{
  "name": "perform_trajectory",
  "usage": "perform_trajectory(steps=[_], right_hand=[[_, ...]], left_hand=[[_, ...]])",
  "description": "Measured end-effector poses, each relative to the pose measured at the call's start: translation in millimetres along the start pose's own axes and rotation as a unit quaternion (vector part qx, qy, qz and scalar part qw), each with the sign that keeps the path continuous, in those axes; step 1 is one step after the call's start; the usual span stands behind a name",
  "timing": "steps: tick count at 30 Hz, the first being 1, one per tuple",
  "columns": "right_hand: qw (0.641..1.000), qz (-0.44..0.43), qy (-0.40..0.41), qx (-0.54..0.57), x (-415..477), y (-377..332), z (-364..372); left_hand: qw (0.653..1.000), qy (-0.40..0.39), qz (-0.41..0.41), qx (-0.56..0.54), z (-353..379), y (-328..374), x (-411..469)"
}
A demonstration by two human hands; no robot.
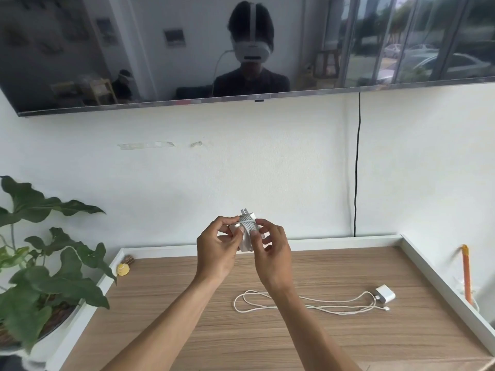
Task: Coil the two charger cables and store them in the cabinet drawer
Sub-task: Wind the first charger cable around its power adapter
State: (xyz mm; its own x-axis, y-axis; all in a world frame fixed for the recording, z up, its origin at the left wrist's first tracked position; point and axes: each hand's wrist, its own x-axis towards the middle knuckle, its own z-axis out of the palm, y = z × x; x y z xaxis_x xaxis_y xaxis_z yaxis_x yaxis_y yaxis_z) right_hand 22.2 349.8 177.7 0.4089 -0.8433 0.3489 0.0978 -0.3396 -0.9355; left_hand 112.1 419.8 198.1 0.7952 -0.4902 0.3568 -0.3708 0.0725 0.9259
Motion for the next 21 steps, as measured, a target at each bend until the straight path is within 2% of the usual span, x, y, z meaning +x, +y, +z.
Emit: perform_trajectory(steps=[8, 14, 16, 19, 21], right_hand=[[0.999, 0.032, 0.006, 0.016, -1, 2, 5], [0.998, 0.060, -0.005, 0.022, 4, 9, -6], [0.993, 0.097, -0.050, 0.036, 9, 9, -15], [0.973, 0.127, -0.177, 0.070, 14, 11, -26], [0.967, 0.128, -0.213, 0.059, 15, 15, -28]], left_hand=[[1.000, -0.009, -0.019, -0.006, -3, -9, 1], [0.993, -0.013, -0.080, -0.082, -5, -13, -4], [0.986, -0.038, -0.109, -0.121, -8, -13, -6], [0.978, -0.061, -0.143, -0.138, -13, -20, -9], [0.974, -0.060, -0.162, -0.145, -16, -27, -10]])
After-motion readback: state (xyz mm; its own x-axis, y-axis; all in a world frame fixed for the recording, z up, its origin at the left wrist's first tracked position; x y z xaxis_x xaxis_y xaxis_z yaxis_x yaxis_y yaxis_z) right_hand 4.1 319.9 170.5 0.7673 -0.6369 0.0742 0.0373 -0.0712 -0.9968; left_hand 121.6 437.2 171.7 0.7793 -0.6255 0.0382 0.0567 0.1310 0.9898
